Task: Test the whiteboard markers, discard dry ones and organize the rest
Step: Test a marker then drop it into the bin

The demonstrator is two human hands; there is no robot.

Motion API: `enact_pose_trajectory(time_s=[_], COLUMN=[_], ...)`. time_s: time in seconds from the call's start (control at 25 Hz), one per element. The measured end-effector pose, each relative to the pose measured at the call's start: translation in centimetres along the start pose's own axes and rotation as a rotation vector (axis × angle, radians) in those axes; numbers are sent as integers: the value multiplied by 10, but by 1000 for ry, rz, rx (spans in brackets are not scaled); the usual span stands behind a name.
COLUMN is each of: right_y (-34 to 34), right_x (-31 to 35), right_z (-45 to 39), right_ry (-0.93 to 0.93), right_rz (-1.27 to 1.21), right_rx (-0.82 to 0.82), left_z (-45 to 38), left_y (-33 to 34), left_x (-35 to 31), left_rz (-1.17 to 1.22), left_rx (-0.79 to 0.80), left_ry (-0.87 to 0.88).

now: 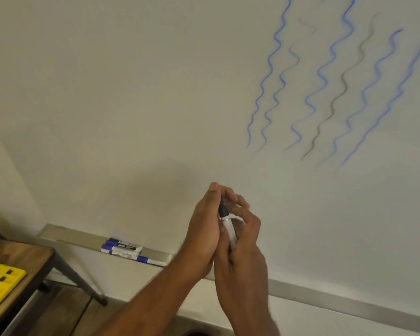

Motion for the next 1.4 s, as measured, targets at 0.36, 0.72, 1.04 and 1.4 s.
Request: enact_pose_trajectory(time_s=[0.36,0.72,1.04,1.4], right_y=[-41,-77,-72,-54], right_x=[64,116,164,161], right_z=[-79,-142,-180,-206], right_ry=[-184,-274,-559,-629], right_rz=[-295,-663,-287,-130], right_rx=[-107,-375,-658,-790], left_z=[-75,-107,-128,-152], left_y=[33,45,65,84], left_x=[-103,-183,-239,-208], left_rz=[-19,-85,-406,-979], left_rx=[12,-104,-226,-405], left_ry=[330,605,1345,1768])
Point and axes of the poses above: each hand's wrist, its own z-axis away from the middle knuckle, its own y-axis out of the palm, x = y × z, the point moved 6 cm from there along -z, towards the middle knuckle, and after that the axes turned 14 degrees about -x, right-handed, at the moved point
